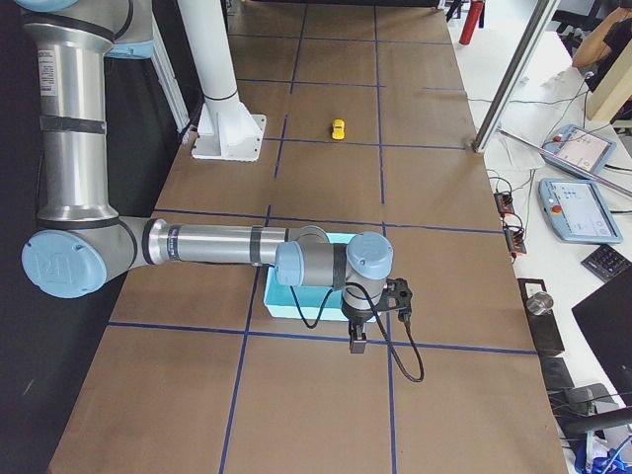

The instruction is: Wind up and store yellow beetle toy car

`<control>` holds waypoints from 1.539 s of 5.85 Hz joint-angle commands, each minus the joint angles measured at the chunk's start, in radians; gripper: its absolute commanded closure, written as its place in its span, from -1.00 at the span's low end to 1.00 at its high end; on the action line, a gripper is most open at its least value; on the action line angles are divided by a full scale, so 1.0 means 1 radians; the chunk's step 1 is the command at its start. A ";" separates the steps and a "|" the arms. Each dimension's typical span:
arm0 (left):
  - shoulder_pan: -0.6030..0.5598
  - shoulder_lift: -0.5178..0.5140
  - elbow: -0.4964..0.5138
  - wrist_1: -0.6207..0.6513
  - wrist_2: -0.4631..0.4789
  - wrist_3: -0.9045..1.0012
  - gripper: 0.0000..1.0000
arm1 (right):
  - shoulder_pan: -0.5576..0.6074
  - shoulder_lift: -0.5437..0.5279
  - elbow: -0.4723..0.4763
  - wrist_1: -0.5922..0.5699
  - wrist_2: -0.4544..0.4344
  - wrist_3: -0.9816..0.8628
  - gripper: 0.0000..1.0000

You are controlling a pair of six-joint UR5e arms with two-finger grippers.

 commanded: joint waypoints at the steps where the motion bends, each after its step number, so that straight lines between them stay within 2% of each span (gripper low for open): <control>1: -0.002 -0.001 0.002 -0.007 0.000 0.005 -1.00 | 0.000 0.000 0.000 0.000 0.000 0.000 -1.00; 4: -0.002 -0.018 0.014 -0.004 0.002 0.003 -1.00 | 0.000 0.000 0.000 0.000 0.000 0.000 -1.00; 6: -0.002 -0.021 -0.015 -0.014 -0.002 -0.002 -1.00 | 0.000 0.000 0.000 -0.001 0.003 0.002 -1.00; 8: 0.006 -0.029 -0.125 -0.014 -0.005 0.000 -1.00 | 0.000 0.001 0.001 -0.001 0.006 0.000 -1.00; 9: 0.068 -0.075 -0.167 -0.016 -0.005 0.011 -1.00 | 0.000 0.003 0.003 -0.001 0.006 0.000 -1.00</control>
